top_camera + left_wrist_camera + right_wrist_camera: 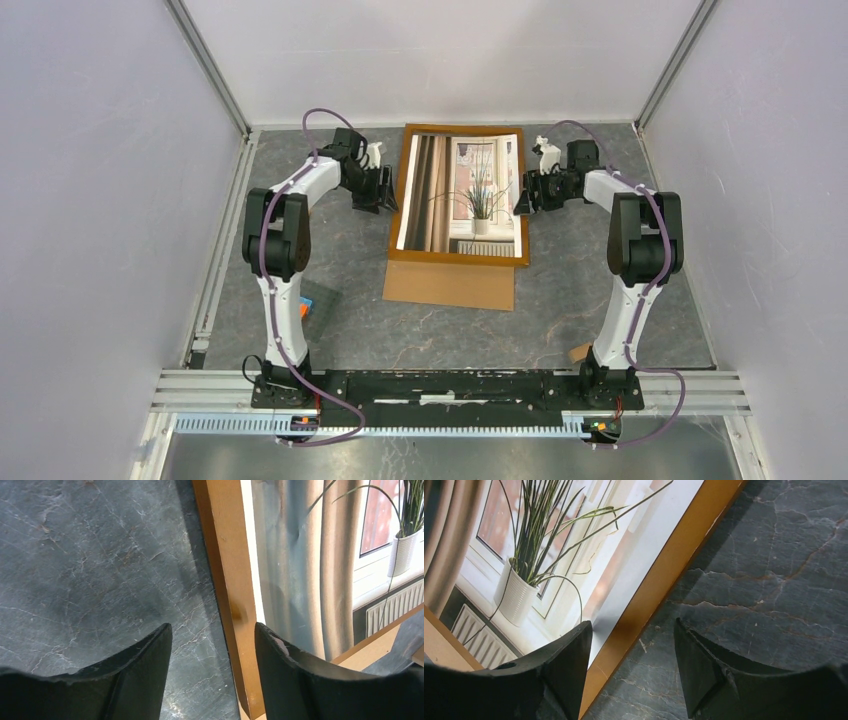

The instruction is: Take the photo out of the frame

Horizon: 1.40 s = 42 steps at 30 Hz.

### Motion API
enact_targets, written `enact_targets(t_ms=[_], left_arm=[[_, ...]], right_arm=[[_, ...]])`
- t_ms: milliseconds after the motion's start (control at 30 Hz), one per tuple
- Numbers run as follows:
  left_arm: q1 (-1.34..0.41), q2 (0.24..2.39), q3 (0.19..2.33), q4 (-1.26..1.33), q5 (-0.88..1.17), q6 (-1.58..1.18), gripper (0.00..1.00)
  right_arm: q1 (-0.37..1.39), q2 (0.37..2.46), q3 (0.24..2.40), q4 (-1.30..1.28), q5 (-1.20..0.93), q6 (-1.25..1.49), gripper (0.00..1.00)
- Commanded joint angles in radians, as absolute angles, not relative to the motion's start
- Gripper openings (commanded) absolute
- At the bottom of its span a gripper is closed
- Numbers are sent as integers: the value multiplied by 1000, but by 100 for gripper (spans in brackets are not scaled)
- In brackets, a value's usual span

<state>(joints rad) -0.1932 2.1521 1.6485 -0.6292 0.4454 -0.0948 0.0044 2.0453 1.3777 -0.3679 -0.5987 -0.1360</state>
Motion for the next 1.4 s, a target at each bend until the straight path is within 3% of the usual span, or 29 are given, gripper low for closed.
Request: enact_targets(t_ms=[0, 200, 333, 533, 833, 1033, 1133, 1267, 1367], left_arm=[[-216, 2163, 1673, -642, 462, -6, 63], [-233, 2139, 1623, -656, 480, -2, 43], [-233, 2093, 1554, -656, 482, -2, 30], [-234, 2012, 1448, -656, 493, -2, 20], [-233, 1888, 1306, -656, 509, 36, 9], [-234, 1836, 1245, -613, 510, 37, 11], [-232, 1843, 1260, -607, 492, 9, 32], [-230, 1855, 1282, -602, 498, -23, 46], [-229, 1855, 1282, -603, 502, -26, 50]], right_arm=[[5, 2065, 1367, -353, -617, -109, 65], [6, 2047, 1304, -378, -647, -128, 56], [7, 2018, 1239, -383, -671, -140, 44], [8, 1959, 1131, -383, -700, -150, 33], [10, 1847, 1039, -386, -709, -188, 31], [36, 1778, 994, -342, -717, -218, 24], [41, 1782, 1004, -356, -713, -208, 27], [41, 1761, 985, -388, -713, -201, 30], [42, 1726, 948, -404, -716, -203, 33]])
